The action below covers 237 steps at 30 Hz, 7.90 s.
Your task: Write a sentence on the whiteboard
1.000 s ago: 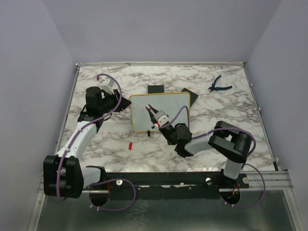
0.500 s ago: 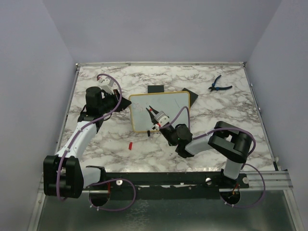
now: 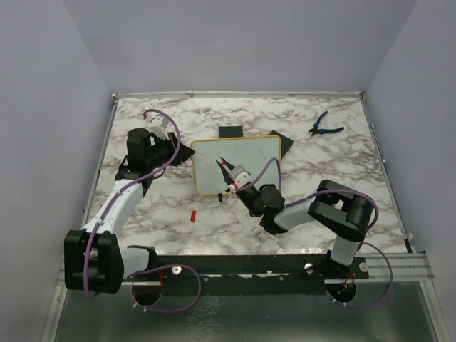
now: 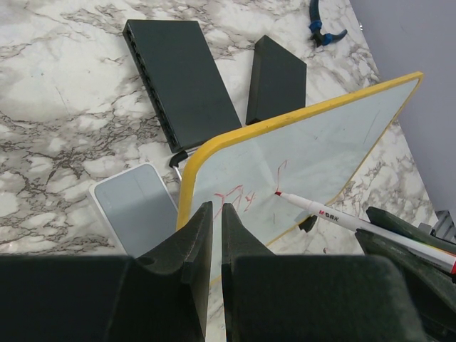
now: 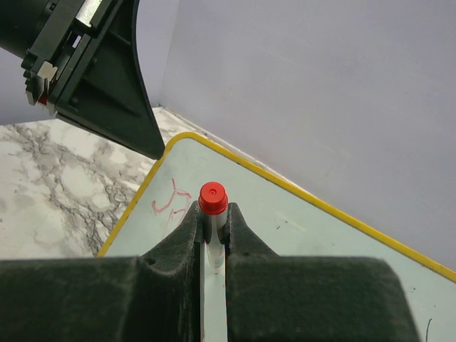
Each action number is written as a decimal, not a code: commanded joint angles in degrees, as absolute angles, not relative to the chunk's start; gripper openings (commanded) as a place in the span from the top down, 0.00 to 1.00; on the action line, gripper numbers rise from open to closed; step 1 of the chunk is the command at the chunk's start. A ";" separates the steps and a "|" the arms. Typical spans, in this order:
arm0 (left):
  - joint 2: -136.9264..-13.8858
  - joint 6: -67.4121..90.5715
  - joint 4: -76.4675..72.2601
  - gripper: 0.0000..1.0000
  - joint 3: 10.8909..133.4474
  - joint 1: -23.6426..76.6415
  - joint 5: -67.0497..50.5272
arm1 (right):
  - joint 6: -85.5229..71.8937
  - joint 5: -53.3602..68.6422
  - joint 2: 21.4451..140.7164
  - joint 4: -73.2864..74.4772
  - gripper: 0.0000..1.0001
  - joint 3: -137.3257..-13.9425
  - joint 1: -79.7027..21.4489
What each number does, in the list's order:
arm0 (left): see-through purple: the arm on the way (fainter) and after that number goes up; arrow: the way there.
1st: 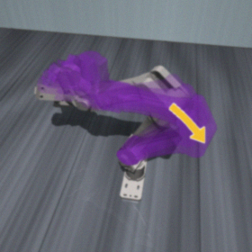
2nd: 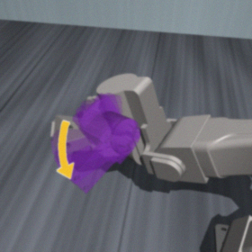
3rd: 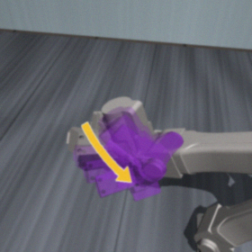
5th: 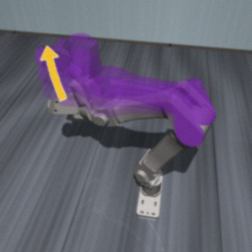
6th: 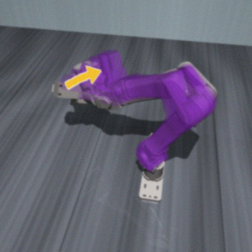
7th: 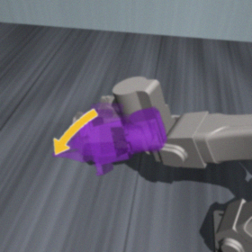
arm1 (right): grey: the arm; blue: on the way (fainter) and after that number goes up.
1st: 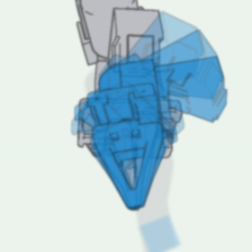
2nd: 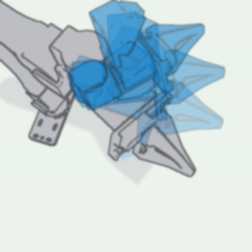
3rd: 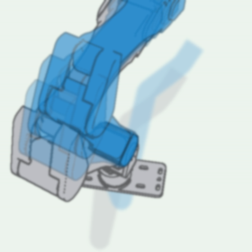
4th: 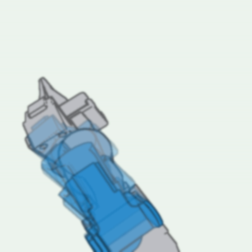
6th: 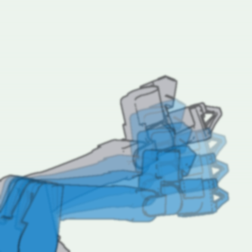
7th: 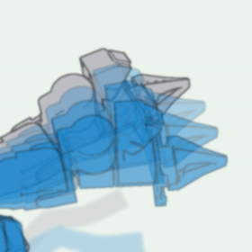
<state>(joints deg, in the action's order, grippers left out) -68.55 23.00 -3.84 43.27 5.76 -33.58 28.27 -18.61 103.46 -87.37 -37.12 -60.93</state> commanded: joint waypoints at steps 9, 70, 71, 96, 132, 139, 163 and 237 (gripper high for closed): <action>-66.99 22.68 -4.64 0.89 43.86 5.93 -34.09 | 28.45 -19.20 102.01 -99.62 0.99 -36.28 -62.51; -71.21 24.61 -6.50 0.73 44.03 6.50 -37.61 | 30.93 -19.36 105.15 -99.58 0.99 -40.67 -61.88; -71.13 24.61 -6.51 0.74 44.03 6.48 -37.59 | 30.94 -19.40 105.20 -99.58 0.99 -40.61 -61.88; -70.64 24.46 -6.50 0.75 43.86 6.45 -37.09 | 33.05 -21.55 103.01 -99.67 0.99 -38.37 -61.62; -70.14 24.39 -6.47 0.75 43.77 6.48 -36.65 | 34.89 -22.36 100.55 -99.69 0.99 -36.81 -61.61; -70.07 24.35 -6.43 0.75 43.77 6.47 -36.65 | 33.91 -20.06 100.00 -99.67 0.99 -36.34 -61.61; -69.87 24.46 -6.44 0.75 43.67 6.49 -36.56 | 32.24 -20.07 98.51 -99.58 0.99 -35.02 -62.67; -69.26 24.35 -6.37 0.76 43.51 6.44 -36.39 | 28.18 -17.29 95.88 -99.59 0.99 -34.58 -61.44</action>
<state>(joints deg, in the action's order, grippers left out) -70.70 24.47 -5.06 43.27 6.13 -35.46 28.34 -17.17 94.08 -87.33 -33.36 -61.12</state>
